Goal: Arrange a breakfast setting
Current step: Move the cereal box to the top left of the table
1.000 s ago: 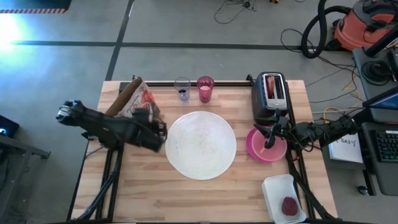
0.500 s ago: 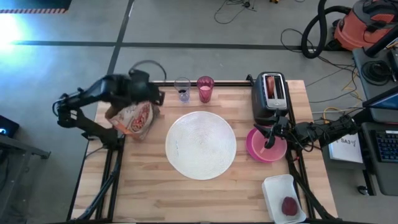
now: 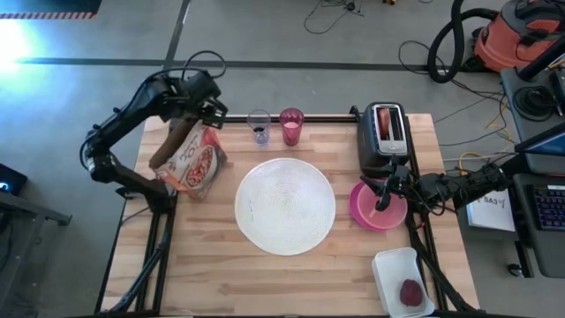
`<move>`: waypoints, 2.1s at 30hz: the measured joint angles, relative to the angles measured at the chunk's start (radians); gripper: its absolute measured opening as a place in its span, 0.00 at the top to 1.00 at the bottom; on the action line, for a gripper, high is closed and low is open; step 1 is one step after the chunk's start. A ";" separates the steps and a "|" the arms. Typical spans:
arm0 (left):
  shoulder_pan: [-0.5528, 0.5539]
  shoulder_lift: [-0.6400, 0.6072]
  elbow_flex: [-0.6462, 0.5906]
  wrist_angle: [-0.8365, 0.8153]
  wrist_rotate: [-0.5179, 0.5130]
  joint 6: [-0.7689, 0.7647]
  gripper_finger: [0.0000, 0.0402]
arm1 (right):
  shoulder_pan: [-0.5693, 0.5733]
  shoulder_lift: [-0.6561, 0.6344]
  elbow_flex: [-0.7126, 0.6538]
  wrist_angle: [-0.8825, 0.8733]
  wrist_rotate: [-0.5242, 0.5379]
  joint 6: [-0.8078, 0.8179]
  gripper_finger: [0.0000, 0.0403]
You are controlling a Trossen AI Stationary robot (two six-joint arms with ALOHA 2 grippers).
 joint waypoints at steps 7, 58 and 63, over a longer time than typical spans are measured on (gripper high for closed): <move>0.015 0.032 -0.017 0.000 0.074 0.017 0.49 | 0.000 0.000 0.000 0.000 0.000 0.001 0.64; 0.161 0.214 -0.158 0.068 -0.173 0.145 1.00 | 0.000 0.000 0.000 0.000 0.000 0.000 0.64; 0.221 0.213 -0.158 0.159 -0.174 0.189 1.00 | 0.000 0.000 0.000 0.000 0.000 0.001 0.64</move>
